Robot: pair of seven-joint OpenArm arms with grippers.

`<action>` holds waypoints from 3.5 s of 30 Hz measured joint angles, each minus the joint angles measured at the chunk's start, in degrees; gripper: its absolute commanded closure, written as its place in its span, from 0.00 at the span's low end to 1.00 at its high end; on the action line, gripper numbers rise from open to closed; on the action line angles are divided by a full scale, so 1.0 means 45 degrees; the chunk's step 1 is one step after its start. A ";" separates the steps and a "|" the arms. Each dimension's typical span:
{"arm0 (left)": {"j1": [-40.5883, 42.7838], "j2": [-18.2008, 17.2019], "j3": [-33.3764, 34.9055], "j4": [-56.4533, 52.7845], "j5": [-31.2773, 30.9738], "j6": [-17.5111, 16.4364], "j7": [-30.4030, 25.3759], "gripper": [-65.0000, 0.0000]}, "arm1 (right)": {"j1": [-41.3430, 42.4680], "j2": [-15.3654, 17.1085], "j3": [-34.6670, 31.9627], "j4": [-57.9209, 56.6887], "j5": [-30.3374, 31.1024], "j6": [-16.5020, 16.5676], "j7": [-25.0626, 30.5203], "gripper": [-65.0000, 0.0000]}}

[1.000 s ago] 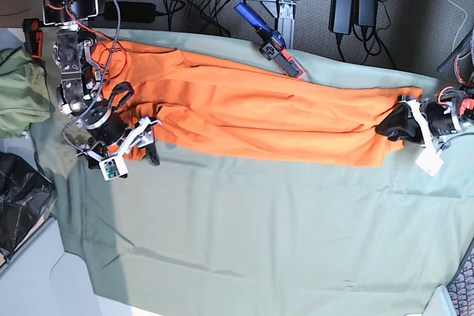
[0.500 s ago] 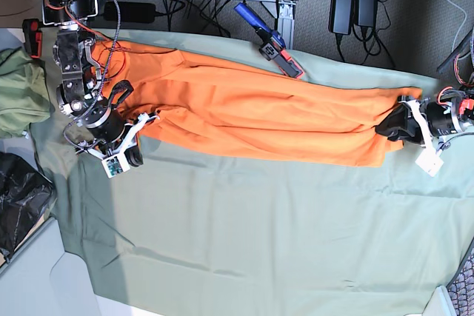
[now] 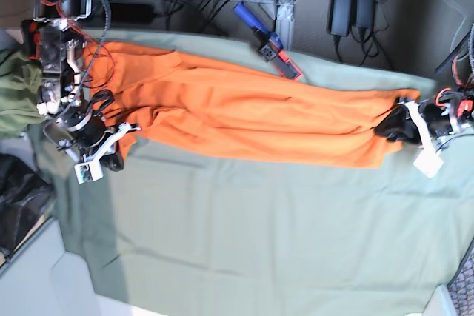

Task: Fold the T-shirt properly

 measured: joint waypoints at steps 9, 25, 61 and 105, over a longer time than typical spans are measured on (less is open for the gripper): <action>-0.0005 0.0000 0.0005 0.0000 0.0000 0.0000 -0.0005 0.73 | -0.1734 0.0063 0.1049 0.1389 0.0991 0.0000 -0.0355 1.00; -0.0005 -0.0005 0.0005 0.0000 -0.0049 -0.0005 -0.0005 0.63 | -0.2390 0.0068 0.1345 0.1472 0.0889 0.0005 -0.1355 1.00; 0.0107 0.0063 -0.3128 -0.0063 -0.0204 0.0000 0.0287 0.46 | -0.2803 0.0058 0.1350 0.3264 0.1812 0.0005 -0.1530 0.94; 0.1331 0.1710 -0.3240 0.0107 -0.2764 0.0010 0.1433 0.30 | -0.2807 0.0058 0.1350 0.1826 0.1948 0.0005 -0.1481 1.00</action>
